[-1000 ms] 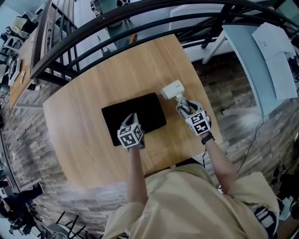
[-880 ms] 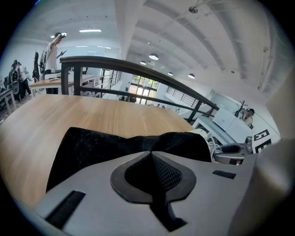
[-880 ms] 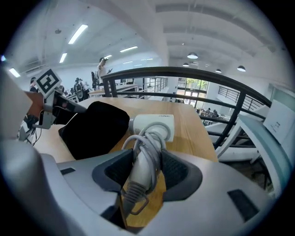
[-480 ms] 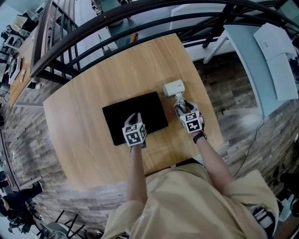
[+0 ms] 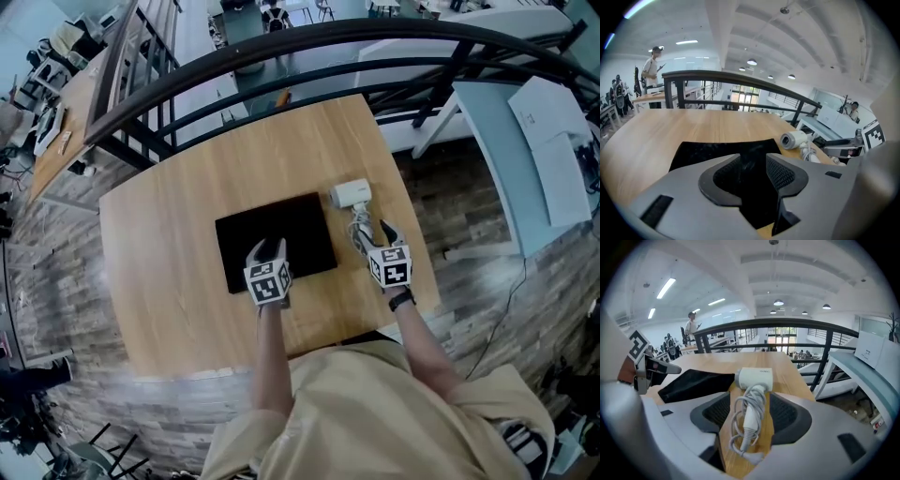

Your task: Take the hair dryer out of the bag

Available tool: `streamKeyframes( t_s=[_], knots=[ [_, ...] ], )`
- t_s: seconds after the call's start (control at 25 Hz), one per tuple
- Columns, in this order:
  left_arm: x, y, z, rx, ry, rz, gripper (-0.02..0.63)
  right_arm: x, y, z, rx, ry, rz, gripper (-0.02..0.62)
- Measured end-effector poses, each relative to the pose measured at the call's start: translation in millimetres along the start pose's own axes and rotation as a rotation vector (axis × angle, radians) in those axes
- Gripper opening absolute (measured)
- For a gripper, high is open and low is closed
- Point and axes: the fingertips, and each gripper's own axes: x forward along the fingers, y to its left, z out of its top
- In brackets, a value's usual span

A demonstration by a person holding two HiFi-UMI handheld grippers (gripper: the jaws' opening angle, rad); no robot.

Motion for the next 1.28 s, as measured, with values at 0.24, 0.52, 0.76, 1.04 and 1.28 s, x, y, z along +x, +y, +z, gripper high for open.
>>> streamKeyframes(
  t_s=[0.24, 0.52, 0.76, 1.04, 1.28],
  knots=[
    [-54.4, -26.8, 37.4, 0.048, -0.151, -0.005, 0.176, -40.9, 50.2, 68.6, -0.063, -0.195, 0.14, 0.187],
    [-132.8, -65.3, 72.1, 0.138, -0.329, 0.068, 0.037, -125.2, 94.4, 122.0, -0.17, -0.411, 0.207, 0.028],
    [-201.4, -103.4, 99.0, 0.136, -0.546, 0.033, 0.012, -182.1, 110.7, 140.3, -0.268, -0.477, 0.207, 0.014],
    [-225.7, -123.3, 101.1, 0.161, -0.615, 0.014, 0.012, -200.7, 104.2, 135.4, -0.258, -0.494, 0.188, 0.014],
    [-219.9, -133.4, 92.9, 0.158, -0.599, -0.005, 0.012, -202.6, 96.1, 125.6, -0.24, -0.475, 0.18, 0.014]
  ],
)
